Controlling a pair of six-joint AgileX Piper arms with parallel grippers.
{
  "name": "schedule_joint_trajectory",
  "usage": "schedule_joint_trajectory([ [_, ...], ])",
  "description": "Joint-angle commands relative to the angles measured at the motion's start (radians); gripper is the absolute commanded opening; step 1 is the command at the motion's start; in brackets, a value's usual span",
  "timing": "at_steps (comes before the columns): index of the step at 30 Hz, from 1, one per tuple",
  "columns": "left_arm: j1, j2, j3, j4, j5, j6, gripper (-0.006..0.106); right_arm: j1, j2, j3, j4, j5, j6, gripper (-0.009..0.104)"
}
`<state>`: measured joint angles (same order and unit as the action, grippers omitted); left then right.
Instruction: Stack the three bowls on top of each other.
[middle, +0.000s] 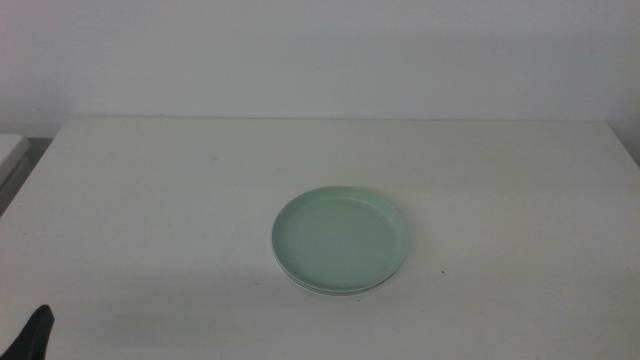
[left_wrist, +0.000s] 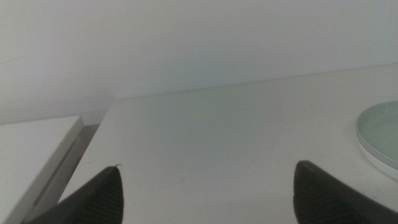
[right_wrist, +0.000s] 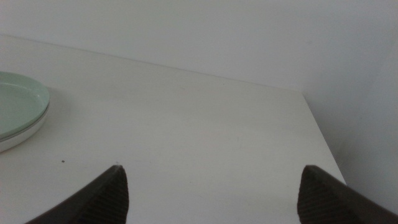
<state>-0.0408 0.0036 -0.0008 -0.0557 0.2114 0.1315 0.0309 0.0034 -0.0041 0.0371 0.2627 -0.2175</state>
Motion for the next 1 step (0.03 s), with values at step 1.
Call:
schedule_joint_trajectory([
  [1,-0.008,-0.004,0.001,-0.005,-0.014,-0.002,0.094,-0.006,-0.003,0.004,-0.005,-0.008,-0.007,0.093],
])
